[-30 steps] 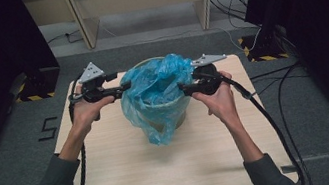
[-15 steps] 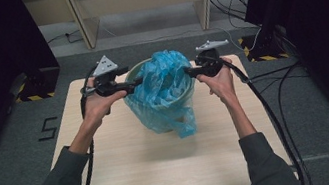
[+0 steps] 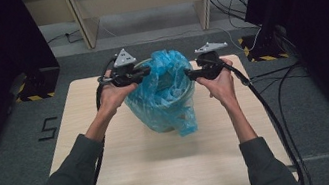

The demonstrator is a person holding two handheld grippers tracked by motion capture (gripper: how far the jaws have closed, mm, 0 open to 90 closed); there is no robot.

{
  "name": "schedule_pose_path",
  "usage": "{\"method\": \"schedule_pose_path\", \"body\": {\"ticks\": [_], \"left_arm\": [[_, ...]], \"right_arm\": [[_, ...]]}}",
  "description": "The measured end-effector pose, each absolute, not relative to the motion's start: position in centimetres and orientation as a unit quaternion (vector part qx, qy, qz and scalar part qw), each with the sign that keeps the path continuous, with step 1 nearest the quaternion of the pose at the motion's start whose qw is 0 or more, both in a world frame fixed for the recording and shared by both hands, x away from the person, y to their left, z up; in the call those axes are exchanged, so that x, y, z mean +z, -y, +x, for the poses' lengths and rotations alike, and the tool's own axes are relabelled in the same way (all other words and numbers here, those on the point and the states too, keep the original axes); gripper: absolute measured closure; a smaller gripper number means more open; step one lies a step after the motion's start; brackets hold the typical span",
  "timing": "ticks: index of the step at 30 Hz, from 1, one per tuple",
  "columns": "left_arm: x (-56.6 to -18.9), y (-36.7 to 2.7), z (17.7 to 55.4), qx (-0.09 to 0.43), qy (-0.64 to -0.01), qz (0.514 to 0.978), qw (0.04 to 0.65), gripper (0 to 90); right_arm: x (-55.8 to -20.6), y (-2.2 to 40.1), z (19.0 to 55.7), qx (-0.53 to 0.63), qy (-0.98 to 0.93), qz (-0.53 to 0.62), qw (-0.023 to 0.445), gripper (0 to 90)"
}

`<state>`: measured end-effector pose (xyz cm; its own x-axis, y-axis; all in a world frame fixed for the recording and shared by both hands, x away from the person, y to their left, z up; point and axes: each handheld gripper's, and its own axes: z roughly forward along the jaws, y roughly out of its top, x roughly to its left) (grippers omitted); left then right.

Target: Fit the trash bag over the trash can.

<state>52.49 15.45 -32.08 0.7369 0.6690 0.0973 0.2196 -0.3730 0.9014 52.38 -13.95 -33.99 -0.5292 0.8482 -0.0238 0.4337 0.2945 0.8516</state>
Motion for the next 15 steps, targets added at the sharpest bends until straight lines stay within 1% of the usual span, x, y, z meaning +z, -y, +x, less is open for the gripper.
{"method": "schedule_pose_path", "body": {"ticks": [4, 7, 11, 12, 13, 15], "left_arm": [[-32.3, -18.2, 53.4, 0.236, -0.31, 0.781, 0.488, 87.7], [-32.9, -20.7, 54.3, 0.243, -0.342, 0.761, 0.495, 88.1], [-34.3, -23.2, 55.0, 0.245, -0.368, 0.753, 0.488, 88.1], [-34.3, -23.2, 55.0, 0.245, -0.368, 0.753, 0.488, 88.0], [-35.2, -24.3, 55.2, 0.242, -0.381, 0.748, 0.487, 87.9], [-36.0, -25.0, 55.3, 0.236, -0.389, 0.744, 0.489, 87.7]], "right_arm": [[-34.2, 14.0, 52.2, 0.419, -0.768, 0.418, 0.244, 39.4], [-34.4, 13.9, 52.3, 0.422, -0.769, 0.416, 0.242, 40.2], [-34.5, 13.7, 52.4, 0.422, -0.77, 0.415, 0.239, 40.9], [-34.5, 13.7, 52.4, 0.422, -0.77, 0.415, 0.238, 40.9], [-34.5, 13.7, 52.5, 0.422, -0.77, 0.415, 0.237, 40.9], [-34.5, 13.7, 52.5, 0.422, -0.77, 0.416, 0.238, 40.8]]}}
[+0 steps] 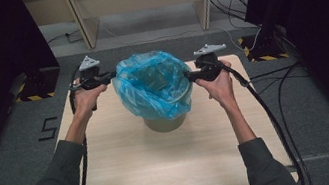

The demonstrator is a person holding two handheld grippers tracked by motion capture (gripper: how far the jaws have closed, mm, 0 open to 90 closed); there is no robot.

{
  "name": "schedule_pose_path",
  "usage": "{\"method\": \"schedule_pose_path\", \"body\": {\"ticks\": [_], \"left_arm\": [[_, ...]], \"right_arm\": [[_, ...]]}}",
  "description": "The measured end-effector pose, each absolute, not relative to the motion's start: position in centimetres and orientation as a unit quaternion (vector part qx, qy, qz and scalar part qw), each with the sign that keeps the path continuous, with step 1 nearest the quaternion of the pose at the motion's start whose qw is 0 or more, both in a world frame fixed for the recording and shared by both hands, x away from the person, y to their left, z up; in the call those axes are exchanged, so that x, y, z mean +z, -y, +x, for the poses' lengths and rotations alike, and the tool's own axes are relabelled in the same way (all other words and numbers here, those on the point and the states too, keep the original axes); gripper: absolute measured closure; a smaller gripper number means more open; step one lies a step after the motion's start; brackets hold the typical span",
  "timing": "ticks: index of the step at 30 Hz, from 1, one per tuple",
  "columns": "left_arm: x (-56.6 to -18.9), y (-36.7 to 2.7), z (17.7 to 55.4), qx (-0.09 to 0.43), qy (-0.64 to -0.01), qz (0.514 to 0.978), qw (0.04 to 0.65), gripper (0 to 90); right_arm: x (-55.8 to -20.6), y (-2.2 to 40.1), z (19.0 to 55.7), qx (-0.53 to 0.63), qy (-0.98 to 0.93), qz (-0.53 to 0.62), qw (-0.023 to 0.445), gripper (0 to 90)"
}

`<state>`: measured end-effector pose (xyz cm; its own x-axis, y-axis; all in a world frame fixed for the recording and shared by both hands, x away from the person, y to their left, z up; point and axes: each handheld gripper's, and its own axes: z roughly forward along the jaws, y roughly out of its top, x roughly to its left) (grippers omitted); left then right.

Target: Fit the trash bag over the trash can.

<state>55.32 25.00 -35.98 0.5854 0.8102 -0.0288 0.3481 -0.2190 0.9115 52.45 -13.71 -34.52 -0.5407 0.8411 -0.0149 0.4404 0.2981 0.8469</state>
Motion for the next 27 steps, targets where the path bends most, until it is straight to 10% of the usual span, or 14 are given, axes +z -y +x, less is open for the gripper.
{"method": "schedule_pose_path", "body": {"ticks": [27], "left_arm": [[-38.7, -24.3, 47.8, 0.232, -0.319, 0.757, 0.521, 85.9]], "right_arm": [[-32.7, 11.4, 42.2, 0.479, -0.801, 0.311, 0.177, 33.2]]}}
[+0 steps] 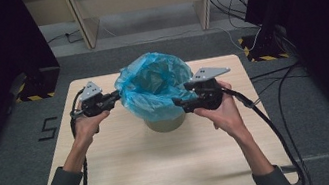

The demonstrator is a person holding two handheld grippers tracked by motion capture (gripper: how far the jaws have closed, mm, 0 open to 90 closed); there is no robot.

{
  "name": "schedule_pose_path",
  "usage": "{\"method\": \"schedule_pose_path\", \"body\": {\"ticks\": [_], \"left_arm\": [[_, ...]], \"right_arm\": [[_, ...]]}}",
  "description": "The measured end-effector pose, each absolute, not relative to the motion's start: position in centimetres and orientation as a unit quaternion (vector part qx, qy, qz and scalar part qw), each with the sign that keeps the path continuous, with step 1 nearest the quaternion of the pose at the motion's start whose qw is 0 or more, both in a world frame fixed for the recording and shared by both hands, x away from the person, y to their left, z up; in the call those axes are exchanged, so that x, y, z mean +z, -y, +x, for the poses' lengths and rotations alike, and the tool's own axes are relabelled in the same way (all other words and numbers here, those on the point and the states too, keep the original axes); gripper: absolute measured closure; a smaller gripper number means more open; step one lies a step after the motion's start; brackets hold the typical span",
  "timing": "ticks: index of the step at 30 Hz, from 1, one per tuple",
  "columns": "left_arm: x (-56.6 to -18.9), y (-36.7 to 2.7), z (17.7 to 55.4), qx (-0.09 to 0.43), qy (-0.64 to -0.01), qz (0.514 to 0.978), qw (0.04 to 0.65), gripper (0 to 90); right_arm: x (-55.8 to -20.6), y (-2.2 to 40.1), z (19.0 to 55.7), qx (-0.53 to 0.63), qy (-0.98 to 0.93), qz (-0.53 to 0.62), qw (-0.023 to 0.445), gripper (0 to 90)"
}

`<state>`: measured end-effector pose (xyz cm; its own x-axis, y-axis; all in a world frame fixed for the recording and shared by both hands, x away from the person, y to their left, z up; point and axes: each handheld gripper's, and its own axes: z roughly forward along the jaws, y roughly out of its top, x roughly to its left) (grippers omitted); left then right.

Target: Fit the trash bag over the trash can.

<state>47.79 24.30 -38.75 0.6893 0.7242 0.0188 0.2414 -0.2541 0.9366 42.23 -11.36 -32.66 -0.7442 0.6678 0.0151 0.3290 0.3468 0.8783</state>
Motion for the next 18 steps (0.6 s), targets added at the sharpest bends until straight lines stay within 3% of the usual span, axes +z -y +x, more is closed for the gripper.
{"method": "schedule_pose_path", "body": {"ticks": [6, 8, 14, 18], "left_arm": [[-38.9, -24.2, 46.5, 0.227, -0.308, 0.759, 0.526, 85.7], [-38.9, -24.1, 46.4, 0.226, -0.304, 0.761, 0.527, 85.6], [-39.3, -24.1, 46.6, 0.22, -0.305, 0.762, 0.527, 85.2], [-39.5, -24.1, 46.6, 0.219, -0.307, 0.762, 0.527, 85.2]], "right_arm": [[-34.2, 11.6, 41.1, 0.466, -0.81, 0.312, 0.17, 33.3], [-34.7, 11.8, 40.9, 0.458, -0.815, 0.309, 0.175, 40.5], [-36.8, 12.0, 41.2, 0.427, -0.838, 0.285, 0.184, 73.9], [-38.3, 11.7, 41.4, 0.413, -0.852, 0.271, 0.173, 83.9]]}}
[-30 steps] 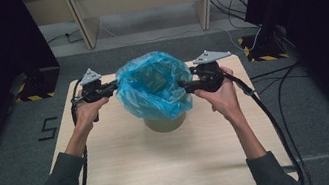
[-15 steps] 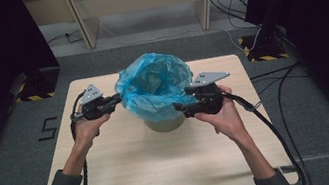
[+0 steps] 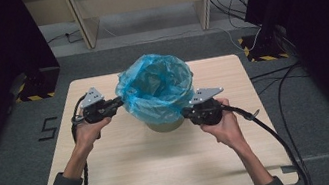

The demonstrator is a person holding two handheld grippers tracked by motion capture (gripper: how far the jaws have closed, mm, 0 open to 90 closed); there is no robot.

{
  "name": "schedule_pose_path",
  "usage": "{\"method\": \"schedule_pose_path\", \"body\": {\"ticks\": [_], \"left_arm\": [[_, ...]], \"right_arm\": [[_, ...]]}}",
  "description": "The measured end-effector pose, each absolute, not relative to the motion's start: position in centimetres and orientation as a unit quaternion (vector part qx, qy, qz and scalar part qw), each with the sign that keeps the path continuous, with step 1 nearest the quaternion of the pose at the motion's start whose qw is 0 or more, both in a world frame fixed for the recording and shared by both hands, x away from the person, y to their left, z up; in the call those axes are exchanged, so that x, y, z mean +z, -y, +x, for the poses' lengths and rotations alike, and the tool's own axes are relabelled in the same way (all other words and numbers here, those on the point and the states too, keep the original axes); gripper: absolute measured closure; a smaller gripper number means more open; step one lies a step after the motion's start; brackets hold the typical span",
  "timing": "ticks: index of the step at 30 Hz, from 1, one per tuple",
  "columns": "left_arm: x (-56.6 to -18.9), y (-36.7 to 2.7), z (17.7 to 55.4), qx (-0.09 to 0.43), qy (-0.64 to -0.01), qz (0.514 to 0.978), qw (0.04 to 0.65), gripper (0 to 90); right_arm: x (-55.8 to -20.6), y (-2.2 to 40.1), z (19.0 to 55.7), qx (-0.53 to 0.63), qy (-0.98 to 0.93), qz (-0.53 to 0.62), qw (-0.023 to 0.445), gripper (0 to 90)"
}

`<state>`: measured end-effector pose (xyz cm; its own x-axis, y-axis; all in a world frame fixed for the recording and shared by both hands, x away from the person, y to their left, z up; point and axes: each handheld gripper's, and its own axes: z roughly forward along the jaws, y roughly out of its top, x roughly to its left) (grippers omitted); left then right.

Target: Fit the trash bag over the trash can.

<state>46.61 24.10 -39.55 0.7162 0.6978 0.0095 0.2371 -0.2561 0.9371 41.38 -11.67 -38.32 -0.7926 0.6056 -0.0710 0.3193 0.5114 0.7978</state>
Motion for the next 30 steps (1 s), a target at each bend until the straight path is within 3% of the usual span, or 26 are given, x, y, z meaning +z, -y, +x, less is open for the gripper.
{"method": "schedule_pose_path", "body": {"ticks": [11, 14, 17, 21, 30], "left_arm": [[-41.2, -24.6, 47.7, 0.209, -0.324, 0.767, 0.513, 82.4], [-40.7, -25.0, 47.2, 0.209, -0.315, 0.773, 0.509, 74.7], [-39.9, -25.7, 46.5, 0.207, -0.307, 0.781, 0.503, 61.5], [-38.8, -27.1, 45.3, 0.203, -0.301, 0.778, 0.512, 50.6], [-35.8, -27.4, 44.9, 0.21, -0.299, 0.763, 0.533, 43.9]], "right_arm": [[-42.1, 10.6, 42.5, 0.37, -0.874, 0.272, 0.159, 85.8], [-42.0, 11.1, 42.5, 0.374, -0.869, 0.283, 0.157, 74.9], [-41.3, 11.9, 42.0, 0.382, -0.859, 0.3, 0.16, 57.8], [-39.8, 13.6, 40.6, 0.401, -0.847, 0.31, 0.163, 44.6], [-36.5, 15.4, 39.6, 0.475, -0.775, 0.356, 0.219, 40.6]]}}
